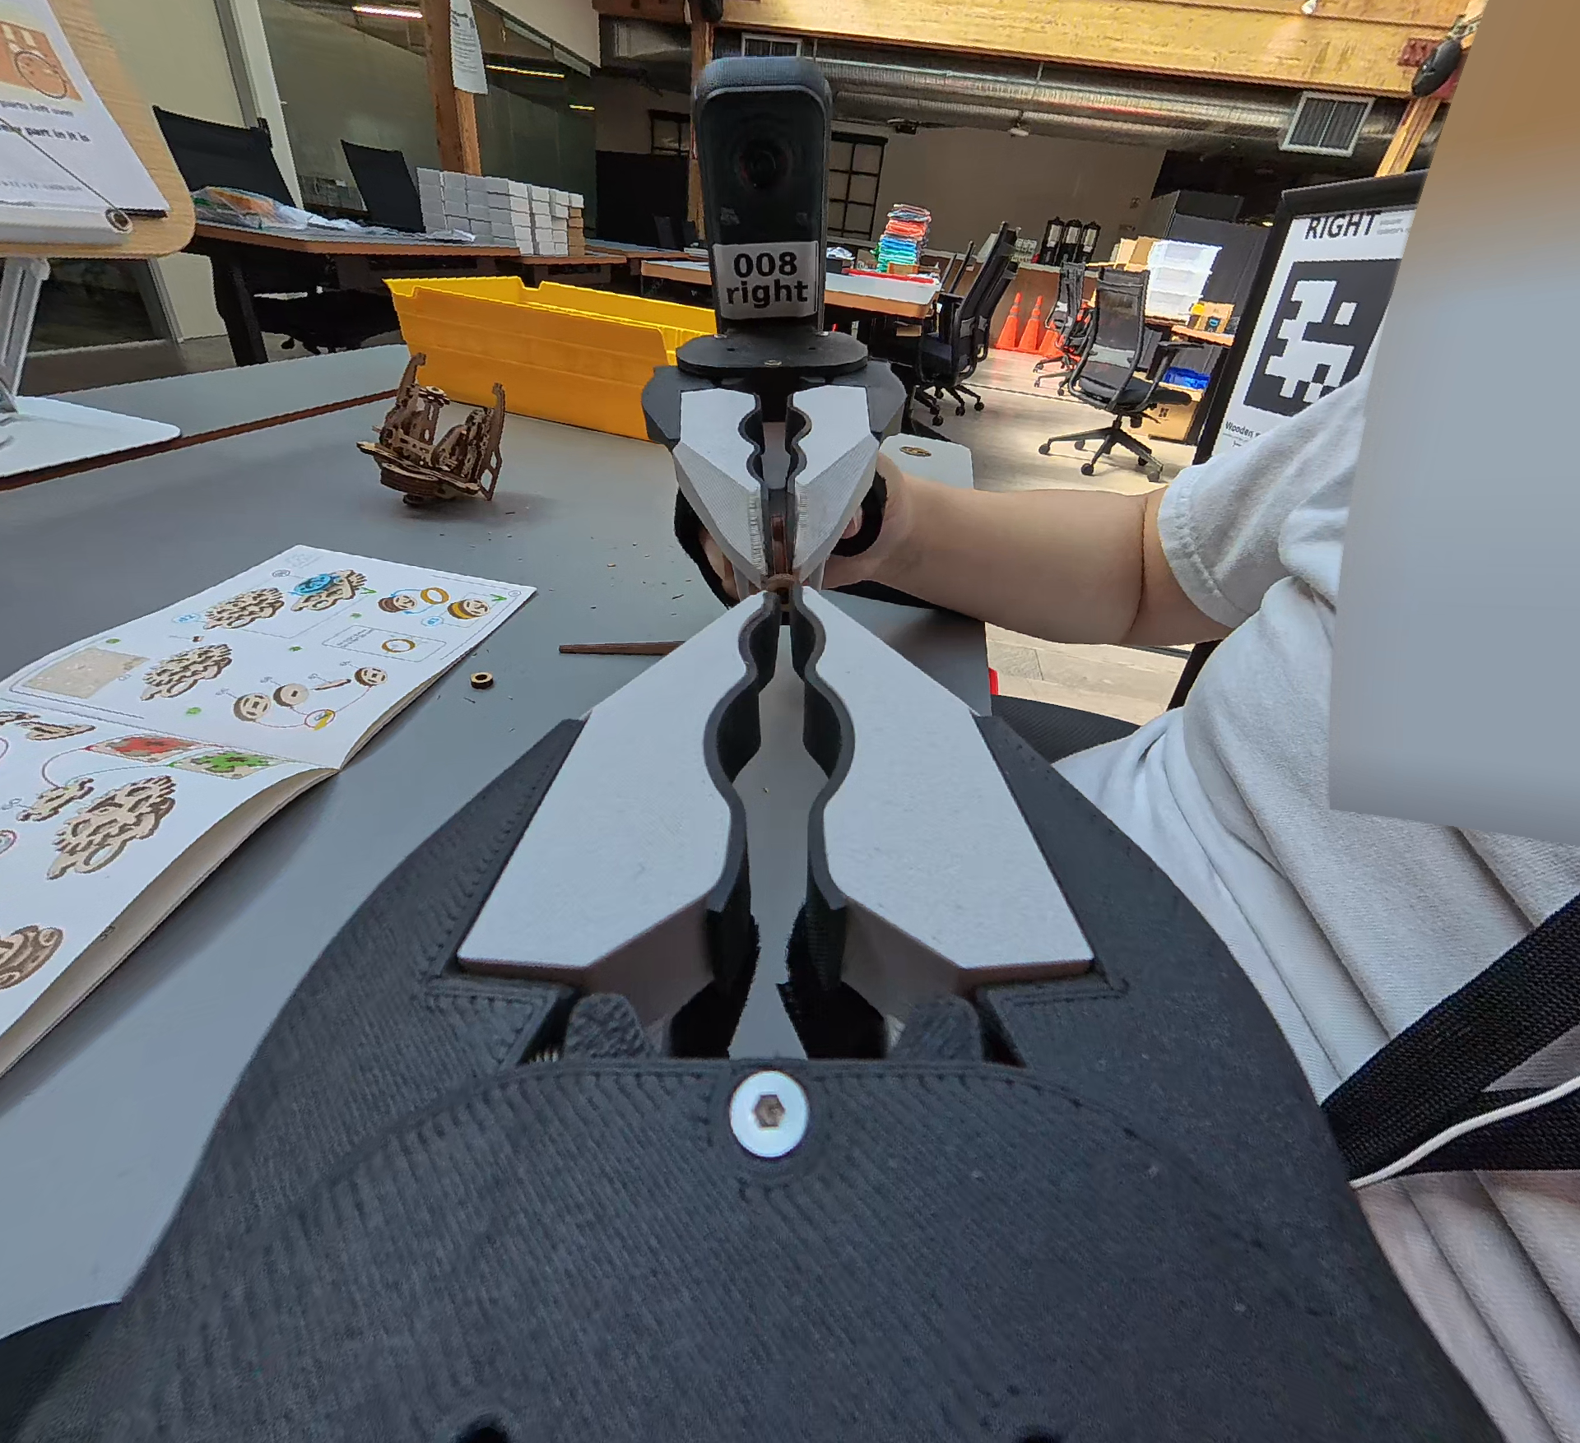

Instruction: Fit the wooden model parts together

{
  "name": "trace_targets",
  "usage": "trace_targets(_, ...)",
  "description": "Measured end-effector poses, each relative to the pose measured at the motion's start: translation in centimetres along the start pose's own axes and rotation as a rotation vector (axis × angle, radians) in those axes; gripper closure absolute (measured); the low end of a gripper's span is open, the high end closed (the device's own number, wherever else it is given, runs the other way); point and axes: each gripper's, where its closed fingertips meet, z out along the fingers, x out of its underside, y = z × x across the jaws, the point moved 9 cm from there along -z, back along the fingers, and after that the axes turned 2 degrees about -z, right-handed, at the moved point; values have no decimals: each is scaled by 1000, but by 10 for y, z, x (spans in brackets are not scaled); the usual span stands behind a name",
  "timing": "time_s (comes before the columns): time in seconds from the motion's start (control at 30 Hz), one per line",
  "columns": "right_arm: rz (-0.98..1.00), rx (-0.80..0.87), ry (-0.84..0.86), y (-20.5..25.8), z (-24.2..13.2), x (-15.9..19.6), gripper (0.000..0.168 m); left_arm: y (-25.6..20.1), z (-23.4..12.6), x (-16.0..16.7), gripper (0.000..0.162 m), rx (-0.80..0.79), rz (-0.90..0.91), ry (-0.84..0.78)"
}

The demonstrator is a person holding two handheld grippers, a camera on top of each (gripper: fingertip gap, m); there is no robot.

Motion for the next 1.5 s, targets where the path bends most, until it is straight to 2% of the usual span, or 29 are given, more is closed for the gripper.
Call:
trace_targets(0.97,17,23,-57,3,1,-2,168,-5,0,-2,162,-33,34,-52)
trace_targets(1.07,112,-30,-96,0,2,-3,168,-6,-2,-6,162,-9,40,-67)
trace_targets(1.13,193,-50,-137,-5,1,-1,168,-7,-3,-8,151,-2,60,-61)
trace_targets(1.3,394,-129,-149,-10,3,6,168,-16,-5,-9,151,-155,343,-2)
trace_targets(1.4,499,-169,-136,-13,4,12,168,-24,-8,-8,157,-233,550,19)
trace_targets(1.5,558,-196,-112,-13,8,16,168,-28,-7,-5,160,-236,626,38)
